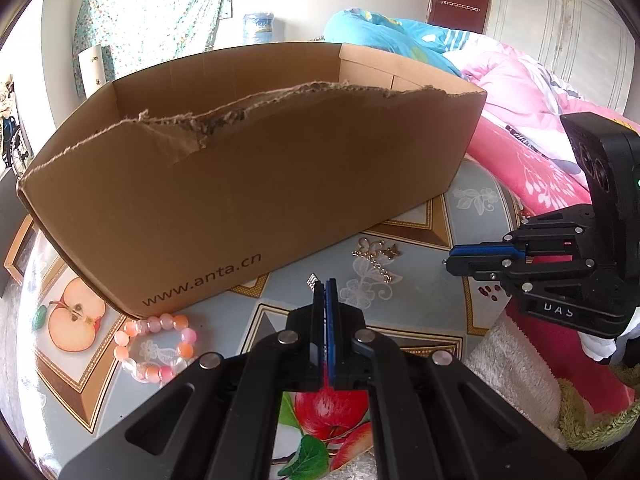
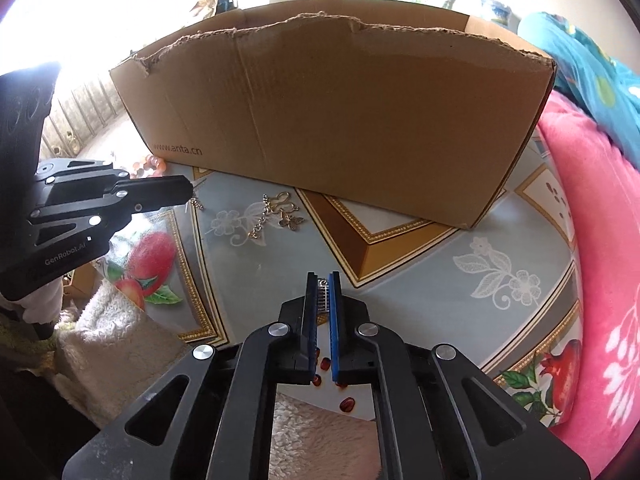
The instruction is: Organize jewelry
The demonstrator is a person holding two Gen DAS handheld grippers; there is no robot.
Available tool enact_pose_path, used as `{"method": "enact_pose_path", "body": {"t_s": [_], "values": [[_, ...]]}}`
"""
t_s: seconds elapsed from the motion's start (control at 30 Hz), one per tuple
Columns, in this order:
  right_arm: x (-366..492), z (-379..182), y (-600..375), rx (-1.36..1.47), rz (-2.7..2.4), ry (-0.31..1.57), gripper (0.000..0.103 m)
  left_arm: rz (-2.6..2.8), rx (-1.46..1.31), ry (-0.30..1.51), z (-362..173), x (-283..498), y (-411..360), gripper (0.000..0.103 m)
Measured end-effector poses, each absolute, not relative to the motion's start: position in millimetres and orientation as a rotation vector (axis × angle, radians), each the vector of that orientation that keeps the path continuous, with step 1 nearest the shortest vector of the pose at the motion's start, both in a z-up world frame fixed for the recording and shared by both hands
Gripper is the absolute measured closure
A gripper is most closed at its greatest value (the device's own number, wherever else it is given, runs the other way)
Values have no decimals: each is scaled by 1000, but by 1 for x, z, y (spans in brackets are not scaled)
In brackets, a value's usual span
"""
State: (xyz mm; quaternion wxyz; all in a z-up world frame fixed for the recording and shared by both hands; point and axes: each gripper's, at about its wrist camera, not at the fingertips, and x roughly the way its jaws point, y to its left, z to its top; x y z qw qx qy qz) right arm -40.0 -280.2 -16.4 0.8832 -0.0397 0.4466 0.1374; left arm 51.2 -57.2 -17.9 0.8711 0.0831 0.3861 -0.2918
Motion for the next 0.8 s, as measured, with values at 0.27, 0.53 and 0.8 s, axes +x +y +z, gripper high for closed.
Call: {"method": "enact_pose_path", "body": {"t_s": [0.27, 0.53, 0.8], "values": [[-31, -15, -296, 5, 275, 928, 101, -612, 175, 804, -18, 52, -57, 103], [-30, -2, -326, 86, 252, 901, 103, -615, 172, 798, -17, 52, -58, 103], [-41, 5, -332, 111, 283, 913, 101, -616, 169, 795, -16, 51, -55, 103]]}}
